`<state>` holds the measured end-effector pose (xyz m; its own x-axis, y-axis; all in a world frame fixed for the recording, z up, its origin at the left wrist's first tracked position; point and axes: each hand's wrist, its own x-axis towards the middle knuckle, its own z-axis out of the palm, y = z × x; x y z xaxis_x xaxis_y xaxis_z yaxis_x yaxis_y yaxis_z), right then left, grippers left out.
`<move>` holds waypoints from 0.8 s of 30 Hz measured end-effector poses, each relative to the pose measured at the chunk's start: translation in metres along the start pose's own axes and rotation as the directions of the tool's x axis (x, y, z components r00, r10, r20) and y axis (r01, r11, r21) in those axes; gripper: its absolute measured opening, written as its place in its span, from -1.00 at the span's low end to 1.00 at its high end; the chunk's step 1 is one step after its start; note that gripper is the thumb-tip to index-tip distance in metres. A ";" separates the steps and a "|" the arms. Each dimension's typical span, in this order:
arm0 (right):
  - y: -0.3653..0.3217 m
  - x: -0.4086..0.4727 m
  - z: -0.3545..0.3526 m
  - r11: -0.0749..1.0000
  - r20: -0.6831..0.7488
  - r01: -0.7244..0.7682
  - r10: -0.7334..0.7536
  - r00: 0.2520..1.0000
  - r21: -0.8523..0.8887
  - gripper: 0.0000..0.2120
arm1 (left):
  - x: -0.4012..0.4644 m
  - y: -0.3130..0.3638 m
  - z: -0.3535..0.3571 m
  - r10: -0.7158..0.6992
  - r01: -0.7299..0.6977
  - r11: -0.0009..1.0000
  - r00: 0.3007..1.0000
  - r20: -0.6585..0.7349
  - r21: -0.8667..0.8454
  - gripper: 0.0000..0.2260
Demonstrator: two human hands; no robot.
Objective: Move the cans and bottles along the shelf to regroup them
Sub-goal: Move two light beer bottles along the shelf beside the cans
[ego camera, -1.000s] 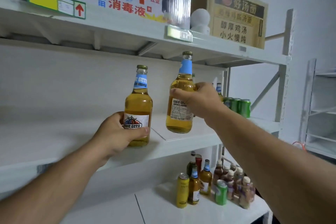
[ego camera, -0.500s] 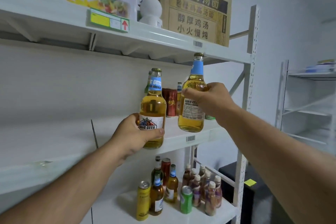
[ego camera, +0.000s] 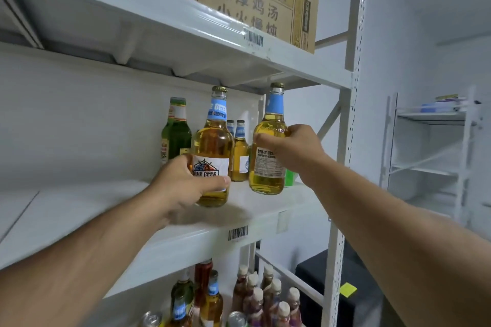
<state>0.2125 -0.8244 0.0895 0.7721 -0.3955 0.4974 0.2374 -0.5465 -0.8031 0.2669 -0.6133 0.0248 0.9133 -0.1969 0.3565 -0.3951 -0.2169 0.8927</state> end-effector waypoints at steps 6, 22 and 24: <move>0.037 0.060 0.015 1.000 0.031 -0.017 0.017 0.999 0.004 -0.61 | 0.045 -0.002 0.025 -0.042 0.044 0.999 0.998 -0.042 0.031 -0.46; 0.130 0.183 0.074 0.999 0.229 0.037 -0.045 0.972 0.037 -0.51 | 0.122 -0.005 0.090 -0.145 0.160 0.987 0.931 -0.334 0.018 -0.15; 0.137 0.189 0.079 0.998 0.263 0.028 -0.041 0.964 0.052 -0.52 | 0.124 -0.007 0.097 -0.160 0.173 0.985 0.920 -0.357 0.005 -0.21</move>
<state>0.4374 -0.9161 0.0473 0.8895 -0.1649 0.4261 0.2895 -0.5181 -0.8048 0.3737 -0.7287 0.0364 0.9388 0.1949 0.2838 -0.2317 -0.2521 0.9396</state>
